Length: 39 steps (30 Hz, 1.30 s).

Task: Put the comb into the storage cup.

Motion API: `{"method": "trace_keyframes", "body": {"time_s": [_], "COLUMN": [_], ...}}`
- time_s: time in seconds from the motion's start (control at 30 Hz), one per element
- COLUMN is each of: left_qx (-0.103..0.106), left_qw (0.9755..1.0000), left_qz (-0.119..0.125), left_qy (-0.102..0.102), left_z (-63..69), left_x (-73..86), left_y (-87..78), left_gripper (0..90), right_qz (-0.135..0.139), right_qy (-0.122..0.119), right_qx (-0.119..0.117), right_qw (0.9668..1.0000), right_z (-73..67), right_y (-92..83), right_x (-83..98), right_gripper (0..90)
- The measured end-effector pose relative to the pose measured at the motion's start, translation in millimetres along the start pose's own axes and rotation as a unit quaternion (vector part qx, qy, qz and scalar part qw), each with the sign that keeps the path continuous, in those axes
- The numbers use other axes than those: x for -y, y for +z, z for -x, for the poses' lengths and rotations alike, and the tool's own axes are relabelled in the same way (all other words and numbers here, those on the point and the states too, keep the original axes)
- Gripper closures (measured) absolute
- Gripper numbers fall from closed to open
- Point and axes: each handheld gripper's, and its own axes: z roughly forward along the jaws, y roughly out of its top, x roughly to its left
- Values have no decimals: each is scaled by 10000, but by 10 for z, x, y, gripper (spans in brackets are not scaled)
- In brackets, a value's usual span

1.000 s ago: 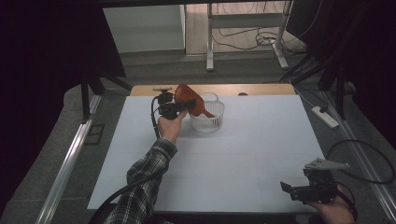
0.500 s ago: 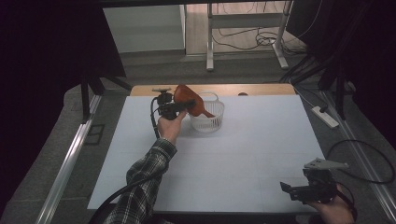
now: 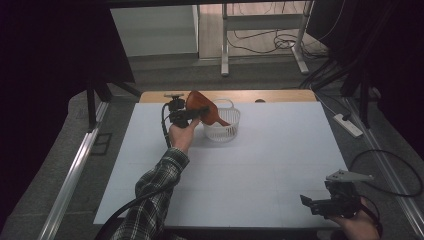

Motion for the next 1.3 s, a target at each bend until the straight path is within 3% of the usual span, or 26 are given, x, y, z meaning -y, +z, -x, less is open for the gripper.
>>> {"method": "trace_keyframes", "body": {"time_s": [0.33, 0.73, 1.07, 1.3], "left_qx": [98, -64, -159, -341], "left_qw": [9999, 9997, 9983, 9947], "left_qz": [-27, -144, -313, -422], "left_qy": [-36, 163, 471, 868], "left_z": [-30, -12, 34, 87], "left_x": [-31, -84, -129, -155], "left_y": [-33, -73, -74, -94], "left_gripper": [403, 267, 150, 107], "right_qz": [-7, -16, -27, -30], "right_qy": [-3, -3, -18, -23], "right_qx": [13, 17, 20, 20], "right_qw": [10000, 10000, 10000, 10000], "right_z": [-2, -5, -7, -7], "right_y": [-1, -1, -1, -1], "right_x": [3, 3, 3, 4], "right_gripper": [9, 9, 9, 9]}}
